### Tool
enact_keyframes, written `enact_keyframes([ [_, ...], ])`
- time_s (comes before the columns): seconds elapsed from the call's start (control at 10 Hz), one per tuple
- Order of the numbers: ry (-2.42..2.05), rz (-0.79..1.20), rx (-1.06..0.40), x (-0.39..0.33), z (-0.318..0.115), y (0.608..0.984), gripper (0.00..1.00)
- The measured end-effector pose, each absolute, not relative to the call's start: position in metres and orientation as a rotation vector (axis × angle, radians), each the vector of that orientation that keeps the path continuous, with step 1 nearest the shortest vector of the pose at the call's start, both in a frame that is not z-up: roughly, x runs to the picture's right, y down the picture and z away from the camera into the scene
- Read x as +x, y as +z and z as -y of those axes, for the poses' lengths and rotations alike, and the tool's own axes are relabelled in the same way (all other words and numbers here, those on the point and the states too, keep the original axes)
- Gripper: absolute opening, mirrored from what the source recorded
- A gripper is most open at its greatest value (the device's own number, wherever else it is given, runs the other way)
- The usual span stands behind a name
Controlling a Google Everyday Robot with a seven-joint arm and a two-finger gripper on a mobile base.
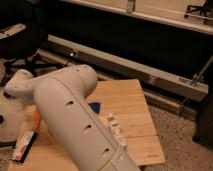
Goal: Place the pepper on the white sponge
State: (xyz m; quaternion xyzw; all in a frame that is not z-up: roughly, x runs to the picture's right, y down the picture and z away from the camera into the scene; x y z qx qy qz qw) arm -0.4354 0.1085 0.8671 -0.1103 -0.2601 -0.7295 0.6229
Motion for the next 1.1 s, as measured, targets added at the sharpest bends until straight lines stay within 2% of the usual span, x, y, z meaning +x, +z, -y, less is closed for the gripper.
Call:
enact_keyframes([
  [0.1, -1.676, 0.6, -0.264, -0.439, -0.114, 0.873, 0.78],
  [0.2, -1.675, 0.597, -0.277, -0.44, -0.118, 0.879, 0.7],
  [0.8, -1.695, 0.565, -0.352, -0.432, -0.128, 0.897, 0.08],
  [1.0, -1.698, 0.556, -0.367, -0.428, -0.129, 0.896, 0.0],
  [1.1, -1.697, 0.549, -0.365, -0.426, -0.125, 0.895, 0.0],
])
